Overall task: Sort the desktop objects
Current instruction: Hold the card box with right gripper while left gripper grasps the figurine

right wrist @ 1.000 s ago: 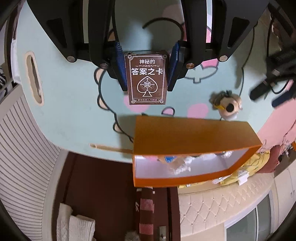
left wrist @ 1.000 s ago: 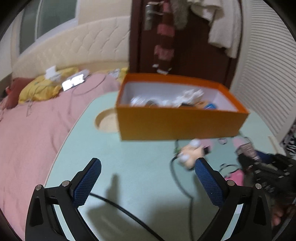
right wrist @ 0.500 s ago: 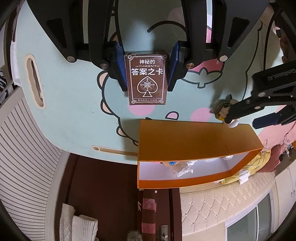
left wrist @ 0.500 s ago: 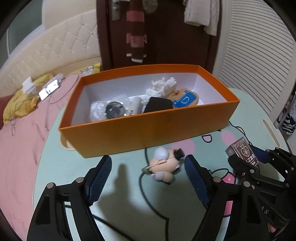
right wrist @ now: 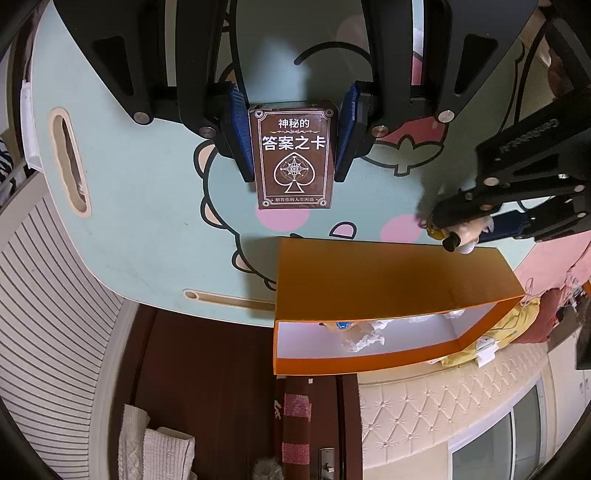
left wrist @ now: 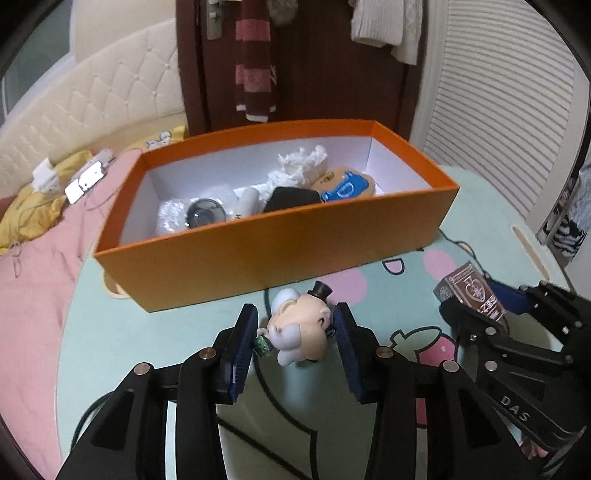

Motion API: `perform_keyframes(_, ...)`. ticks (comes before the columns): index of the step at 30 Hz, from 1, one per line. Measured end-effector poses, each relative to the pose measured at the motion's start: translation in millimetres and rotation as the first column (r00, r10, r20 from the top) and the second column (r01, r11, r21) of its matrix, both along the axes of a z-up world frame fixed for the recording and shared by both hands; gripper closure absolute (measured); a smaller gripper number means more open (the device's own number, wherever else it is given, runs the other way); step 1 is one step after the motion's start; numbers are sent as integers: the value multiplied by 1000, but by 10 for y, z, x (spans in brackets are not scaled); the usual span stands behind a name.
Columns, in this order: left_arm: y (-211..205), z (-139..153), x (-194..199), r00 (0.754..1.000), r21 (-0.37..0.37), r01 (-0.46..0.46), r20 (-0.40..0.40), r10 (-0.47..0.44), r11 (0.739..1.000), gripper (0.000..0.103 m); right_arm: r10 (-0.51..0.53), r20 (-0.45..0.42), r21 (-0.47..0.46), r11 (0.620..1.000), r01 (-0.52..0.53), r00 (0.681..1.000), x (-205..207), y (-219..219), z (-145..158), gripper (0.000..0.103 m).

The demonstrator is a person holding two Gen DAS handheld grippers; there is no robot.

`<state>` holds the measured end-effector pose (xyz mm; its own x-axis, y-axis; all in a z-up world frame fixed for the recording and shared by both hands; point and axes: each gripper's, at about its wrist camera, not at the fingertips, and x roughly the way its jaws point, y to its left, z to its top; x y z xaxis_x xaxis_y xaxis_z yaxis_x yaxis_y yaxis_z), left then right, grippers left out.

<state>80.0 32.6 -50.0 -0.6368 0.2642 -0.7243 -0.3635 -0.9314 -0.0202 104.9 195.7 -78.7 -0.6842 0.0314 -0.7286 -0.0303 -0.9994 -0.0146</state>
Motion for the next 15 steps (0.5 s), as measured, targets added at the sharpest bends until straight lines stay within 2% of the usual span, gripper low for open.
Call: perform_keyframes(15,-250,260,5,998,76,-39,-47,42,996,63,7,-8,6,1000,-7,1000,49,-35,63,61)
